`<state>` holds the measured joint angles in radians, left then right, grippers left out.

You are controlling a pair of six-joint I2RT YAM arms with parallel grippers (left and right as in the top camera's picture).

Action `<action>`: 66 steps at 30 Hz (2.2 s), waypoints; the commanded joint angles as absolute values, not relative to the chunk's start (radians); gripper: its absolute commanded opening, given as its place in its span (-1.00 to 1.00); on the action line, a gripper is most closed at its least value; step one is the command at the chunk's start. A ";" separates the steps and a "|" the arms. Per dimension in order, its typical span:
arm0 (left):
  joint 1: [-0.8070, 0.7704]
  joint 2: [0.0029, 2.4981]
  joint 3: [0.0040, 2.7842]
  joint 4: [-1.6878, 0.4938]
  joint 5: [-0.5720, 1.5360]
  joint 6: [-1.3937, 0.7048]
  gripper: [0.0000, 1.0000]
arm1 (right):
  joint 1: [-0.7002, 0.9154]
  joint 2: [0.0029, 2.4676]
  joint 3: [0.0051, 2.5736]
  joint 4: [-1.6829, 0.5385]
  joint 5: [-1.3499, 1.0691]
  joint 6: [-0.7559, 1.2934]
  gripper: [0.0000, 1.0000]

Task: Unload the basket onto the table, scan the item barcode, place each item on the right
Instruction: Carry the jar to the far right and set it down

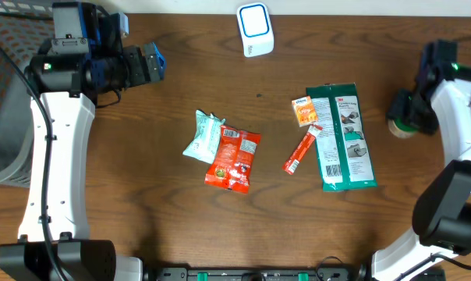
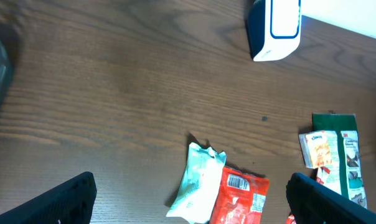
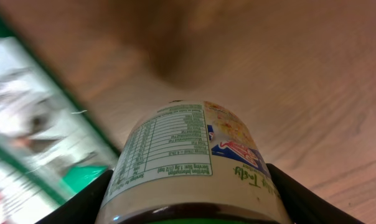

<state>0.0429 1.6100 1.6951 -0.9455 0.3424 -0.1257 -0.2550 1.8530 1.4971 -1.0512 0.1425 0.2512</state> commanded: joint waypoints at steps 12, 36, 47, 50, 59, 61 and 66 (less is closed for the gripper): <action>0.043 1.614 1.706 -0.949 0.351 -0.116 0.95 | -0.451 1.859 1.312 -0.915 0.099 0.242 -0.92; 0.043 1.614 1.706 -0.949 0.351 -0.116 0.95 | -0.451 1.859 1.312 -0.925 0.100 0.242 0.88; 0.043 1.614 1.706 -0.949 0.351 -0.116 0.95 | -0.451 1.855 1.346 -0.939 0.107 0.242 0.99; 0.043 1.614 1.706 -0.949 0.351 -0.116 0.95 | -0.450 1.838 1.435 -1.004 0.107 0.242 0.95; 0.043 1.614 1.706 -0.949 0.351 -0.116 0.95 | -0.337 1.767 1.685 -1.189 0.041 0.199 0.69; 0.043 1.614 1.706 -0.949 0.351 -0.116 0.95 | -0.286 1.765 1.685 -1.190 -0.031 0.185 0.57; 0.043 1.614 1.706 -0.949 0.351 -0.116 0.95 | -0.125 1.769 1.658 -1.156 -0.114 0.185 0.05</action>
